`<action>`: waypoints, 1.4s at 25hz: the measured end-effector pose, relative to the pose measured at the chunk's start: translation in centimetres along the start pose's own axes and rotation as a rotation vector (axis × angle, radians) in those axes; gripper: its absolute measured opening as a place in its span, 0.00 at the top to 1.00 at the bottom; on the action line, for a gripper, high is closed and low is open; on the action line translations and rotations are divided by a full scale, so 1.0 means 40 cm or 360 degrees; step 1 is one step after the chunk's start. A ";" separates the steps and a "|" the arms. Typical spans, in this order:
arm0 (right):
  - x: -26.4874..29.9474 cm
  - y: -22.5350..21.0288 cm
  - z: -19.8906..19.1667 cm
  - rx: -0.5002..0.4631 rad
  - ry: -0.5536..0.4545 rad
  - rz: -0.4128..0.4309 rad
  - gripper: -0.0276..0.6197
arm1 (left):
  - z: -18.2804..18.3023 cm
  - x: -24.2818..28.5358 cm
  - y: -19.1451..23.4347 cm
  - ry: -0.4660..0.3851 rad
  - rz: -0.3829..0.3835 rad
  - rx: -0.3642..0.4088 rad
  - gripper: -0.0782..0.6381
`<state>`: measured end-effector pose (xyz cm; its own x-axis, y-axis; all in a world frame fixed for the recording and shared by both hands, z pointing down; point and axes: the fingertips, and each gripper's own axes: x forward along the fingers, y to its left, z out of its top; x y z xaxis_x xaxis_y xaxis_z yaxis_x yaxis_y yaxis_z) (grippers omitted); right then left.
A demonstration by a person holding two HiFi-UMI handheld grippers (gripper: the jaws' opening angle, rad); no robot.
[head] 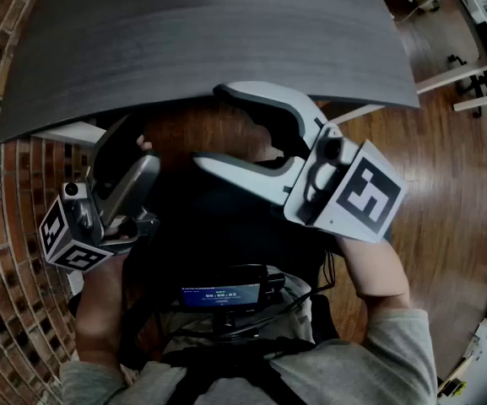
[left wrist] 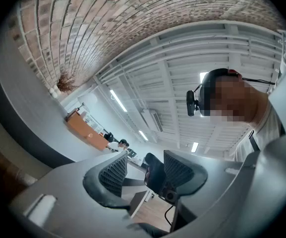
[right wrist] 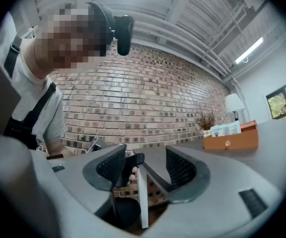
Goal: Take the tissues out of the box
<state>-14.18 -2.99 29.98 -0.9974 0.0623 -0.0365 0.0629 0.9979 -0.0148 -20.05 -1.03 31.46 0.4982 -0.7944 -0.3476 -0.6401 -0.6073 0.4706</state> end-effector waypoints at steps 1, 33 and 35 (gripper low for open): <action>0.000 0.000 0.000 0.0000 0.0000 0.0000 0.56 | -0.001 0.000 0.000 -0.0001 0.0002 0.0000 0.59; -0.004 -0.013 0.011 0.0124 -0.0085 -0.0063 0.56 | 0.077 0.053 0.013 0.0263 -0.0001 0.0486 0.59; -0.001 -0.010 0.011 0.0130 -0.0094 -0.0063 0.56 | 0.111 0.070 0.011 0.0313 -0.0026 0.0589 0.59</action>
<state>-14.13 -3.39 29.56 -0.9955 0.0192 -0.0933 0.0285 0.9947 -0.0990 -21.55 -3.57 27.11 0.5890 -0.7891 -0.1743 -0.7805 -0.6114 0.1305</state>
